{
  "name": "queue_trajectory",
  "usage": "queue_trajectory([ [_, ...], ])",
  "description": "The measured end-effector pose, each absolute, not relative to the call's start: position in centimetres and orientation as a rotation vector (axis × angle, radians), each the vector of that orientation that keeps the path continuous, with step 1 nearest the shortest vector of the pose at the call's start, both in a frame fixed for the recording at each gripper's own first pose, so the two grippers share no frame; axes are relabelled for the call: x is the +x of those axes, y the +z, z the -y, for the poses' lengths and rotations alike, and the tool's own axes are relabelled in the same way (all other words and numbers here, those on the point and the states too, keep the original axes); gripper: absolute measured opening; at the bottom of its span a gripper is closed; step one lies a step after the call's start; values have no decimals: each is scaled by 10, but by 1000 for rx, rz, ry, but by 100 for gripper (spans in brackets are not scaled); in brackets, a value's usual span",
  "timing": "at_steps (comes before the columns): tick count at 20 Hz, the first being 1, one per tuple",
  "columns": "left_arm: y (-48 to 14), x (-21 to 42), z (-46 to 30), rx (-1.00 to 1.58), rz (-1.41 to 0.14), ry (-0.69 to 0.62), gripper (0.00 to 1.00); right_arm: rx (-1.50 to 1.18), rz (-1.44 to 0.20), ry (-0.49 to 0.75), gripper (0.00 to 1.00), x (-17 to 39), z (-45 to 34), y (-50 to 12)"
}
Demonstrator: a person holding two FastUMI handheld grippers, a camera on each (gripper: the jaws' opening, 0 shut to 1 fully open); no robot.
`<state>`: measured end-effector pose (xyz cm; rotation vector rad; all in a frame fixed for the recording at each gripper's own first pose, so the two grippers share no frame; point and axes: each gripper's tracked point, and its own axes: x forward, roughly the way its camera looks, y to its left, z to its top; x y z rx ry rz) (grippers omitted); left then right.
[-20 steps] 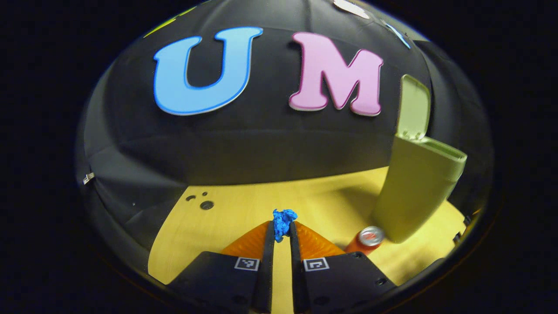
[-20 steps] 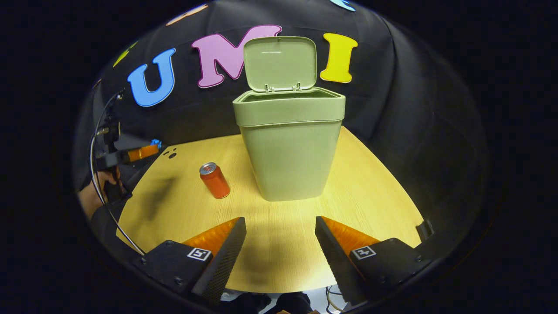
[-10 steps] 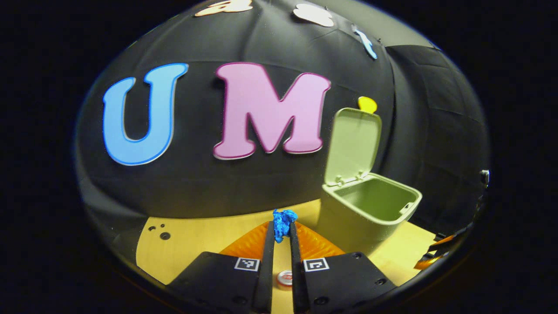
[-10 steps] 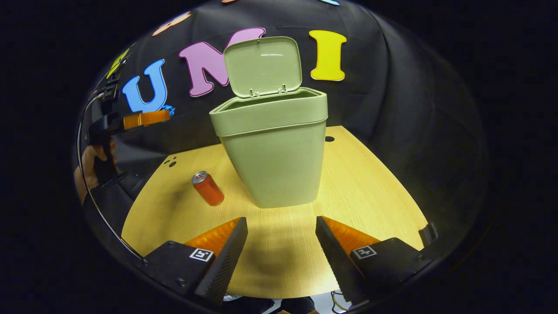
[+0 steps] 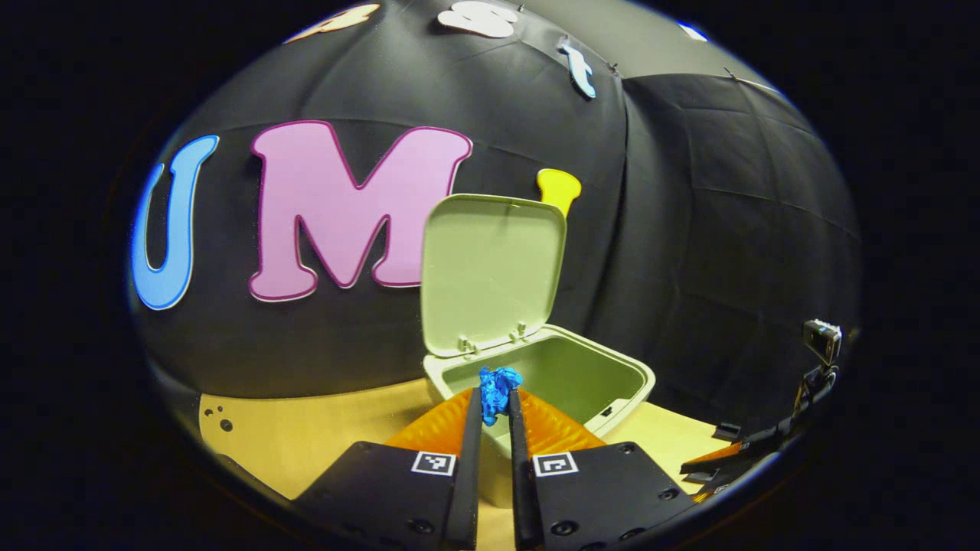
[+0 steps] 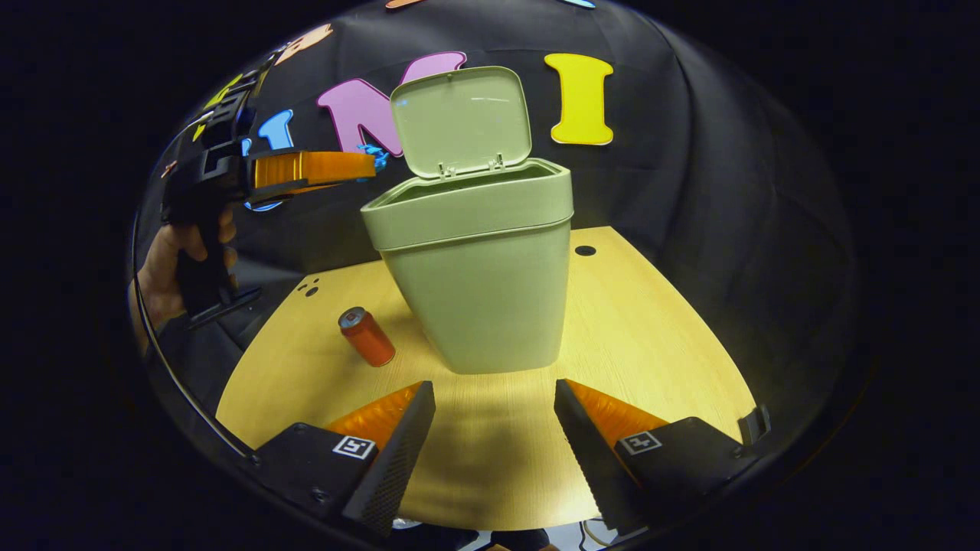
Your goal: Press the lid of the desktop garbage bin to open it, pick up the crumpled paper on the desktop and throw it into the bin, then pick up the pop can on the desktop and drop it into the bin, and finally close the garbage bin lid.
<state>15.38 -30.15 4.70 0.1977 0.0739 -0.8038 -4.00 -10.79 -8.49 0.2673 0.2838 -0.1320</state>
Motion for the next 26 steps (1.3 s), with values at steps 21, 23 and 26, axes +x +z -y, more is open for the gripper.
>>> queue_trajectory([
  [21, 46, 168, 266, 131, -38, -644, 98, 244, -324, -63, 99, -37, 104, -97],
  [23, 44, 172, 234, 110, -36, -587, 98, 233, -333, -49, 99, -33, 96, -98],
  [26, 35, 176, 180, 102, -43, -481, 98, 219, -336, -34, 99, -25, 85, -95],
])
